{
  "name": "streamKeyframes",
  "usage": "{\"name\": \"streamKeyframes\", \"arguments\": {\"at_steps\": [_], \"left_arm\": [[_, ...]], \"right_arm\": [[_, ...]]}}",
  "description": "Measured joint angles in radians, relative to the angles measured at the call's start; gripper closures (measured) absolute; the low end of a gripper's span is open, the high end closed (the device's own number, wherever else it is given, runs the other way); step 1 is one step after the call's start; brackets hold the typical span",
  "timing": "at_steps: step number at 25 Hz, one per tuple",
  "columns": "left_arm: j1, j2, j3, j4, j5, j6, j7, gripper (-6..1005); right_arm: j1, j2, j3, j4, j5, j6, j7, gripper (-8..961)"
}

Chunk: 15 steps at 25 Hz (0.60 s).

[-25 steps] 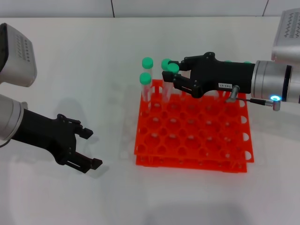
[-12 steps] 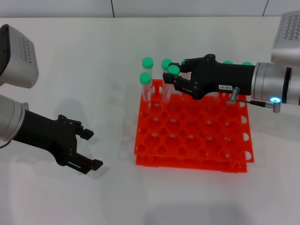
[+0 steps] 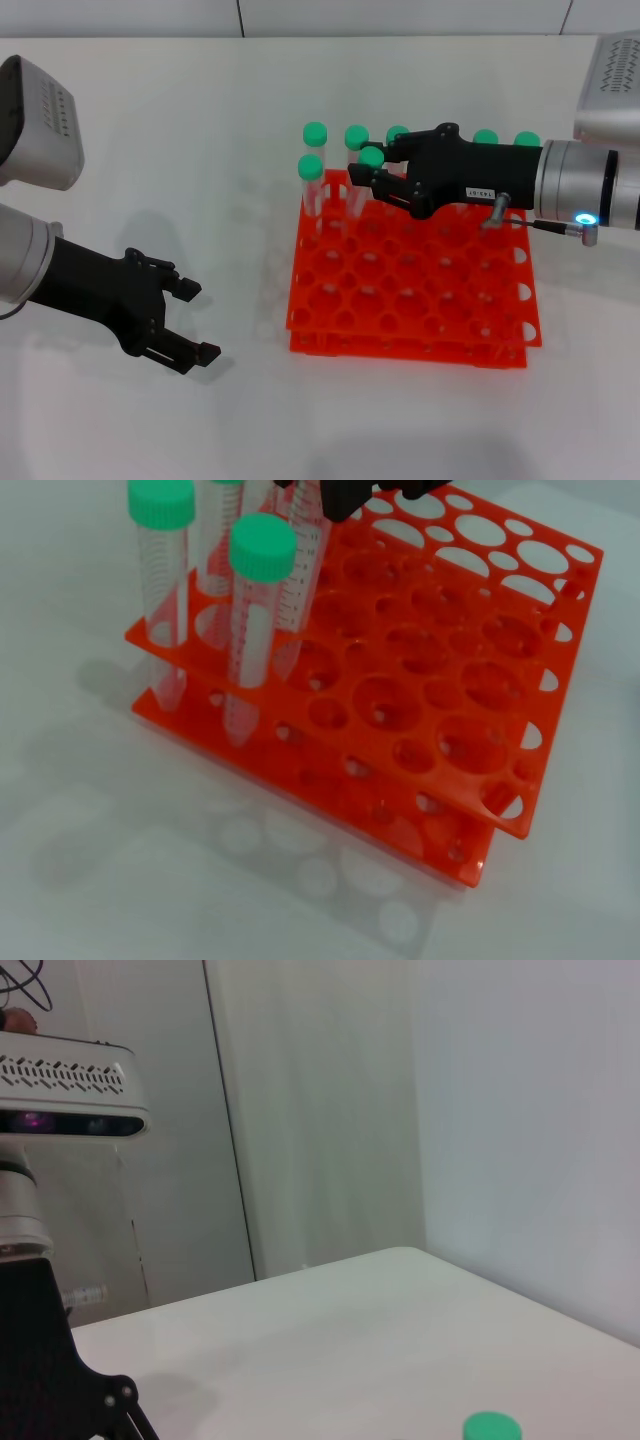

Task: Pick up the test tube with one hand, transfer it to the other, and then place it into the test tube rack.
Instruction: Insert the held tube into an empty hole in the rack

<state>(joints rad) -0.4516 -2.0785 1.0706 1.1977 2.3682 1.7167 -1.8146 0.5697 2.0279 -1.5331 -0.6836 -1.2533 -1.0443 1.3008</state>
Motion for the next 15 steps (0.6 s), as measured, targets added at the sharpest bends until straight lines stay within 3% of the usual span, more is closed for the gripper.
{"name": "streamKeyframes", "arguments": {"at_steps": [15], "left_arm": [[-0.002, 0.0, 0.0, 0.0, 0.0, -0.005, 0.0, 112]], "right_arm": [[0.005, -0.001, -0.01, -0.003, 0.0, -0.004, 0.001, 600]]}}
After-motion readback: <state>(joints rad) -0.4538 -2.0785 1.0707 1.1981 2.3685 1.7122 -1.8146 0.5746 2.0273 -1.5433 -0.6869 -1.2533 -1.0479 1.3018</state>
